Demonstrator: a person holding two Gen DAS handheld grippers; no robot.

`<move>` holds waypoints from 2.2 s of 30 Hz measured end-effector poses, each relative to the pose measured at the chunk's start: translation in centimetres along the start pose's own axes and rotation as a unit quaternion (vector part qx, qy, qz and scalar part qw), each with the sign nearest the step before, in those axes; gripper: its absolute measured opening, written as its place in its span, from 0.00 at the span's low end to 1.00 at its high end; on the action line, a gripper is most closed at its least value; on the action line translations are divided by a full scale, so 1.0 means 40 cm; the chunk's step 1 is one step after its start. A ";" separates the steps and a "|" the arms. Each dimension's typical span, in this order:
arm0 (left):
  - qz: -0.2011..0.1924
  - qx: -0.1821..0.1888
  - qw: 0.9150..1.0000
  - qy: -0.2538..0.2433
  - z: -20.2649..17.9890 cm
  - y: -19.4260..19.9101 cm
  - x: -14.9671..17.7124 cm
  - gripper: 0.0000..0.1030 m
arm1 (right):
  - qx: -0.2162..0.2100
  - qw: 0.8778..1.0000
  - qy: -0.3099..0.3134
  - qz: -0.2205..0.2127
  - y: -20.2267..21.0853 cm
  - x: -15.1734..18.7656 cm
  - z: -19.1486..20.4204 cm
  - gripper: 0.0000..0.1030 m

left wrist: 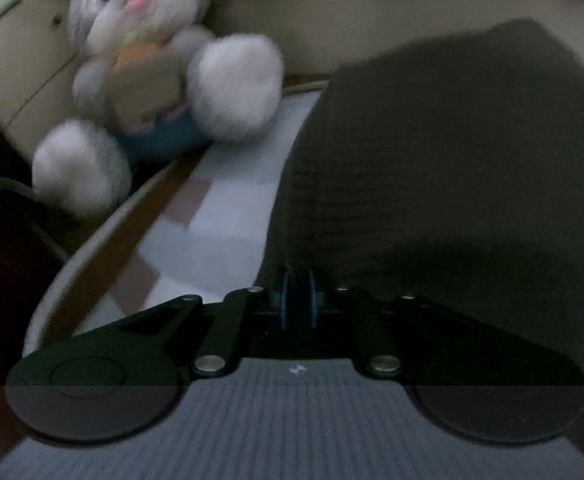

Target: Fold clothes

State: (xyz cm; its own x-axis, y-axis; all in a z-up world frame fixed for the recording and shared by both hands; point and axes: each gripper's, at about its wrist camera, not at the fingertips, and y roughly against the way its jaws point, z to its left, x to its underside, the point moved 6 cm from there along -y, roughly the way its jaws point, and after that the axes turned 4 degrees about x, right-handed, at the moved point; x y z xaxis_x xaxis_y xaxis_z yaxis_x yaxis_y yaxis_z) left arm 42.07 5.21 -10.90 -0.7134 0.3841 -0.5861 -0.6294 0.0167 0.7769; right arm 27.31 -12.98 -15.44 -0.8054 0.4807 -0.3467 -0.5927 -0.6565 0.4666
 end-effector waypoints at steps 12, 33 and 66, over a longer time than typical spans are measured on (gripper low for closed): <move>0.012 -0.019 1.000 0.013 0.010 -0.003 0.030 0.08 | -0.036 0.995 0.068 0.058 0.041 0.008 0.074 0.43; -0.017 0.049 0.998 0.029 -0.284 0.441 0.185 0.81 | 0.142 0.930 0.323 -0.100 0.344 0.030 0.114 0.52; 0.043 0.034 0.998 0.041 -0.590 0.643 0.351 0.95 | 0.224 0.925 0.296 -0.087 0.690 0.197 0.110 0.58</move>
State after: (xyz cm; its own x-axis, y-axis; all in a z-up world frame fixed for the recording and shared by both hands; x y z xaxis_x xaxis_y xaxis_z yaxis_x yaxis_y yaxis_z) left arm 8.60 -10.78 -4.56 -0.7884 0.3096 -0.5316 -0.5444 0.0515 0.8373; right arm 4.58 -24.76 -1.71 -0.6334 0.0674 -0.7709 -0.7619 -0.2287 0.6060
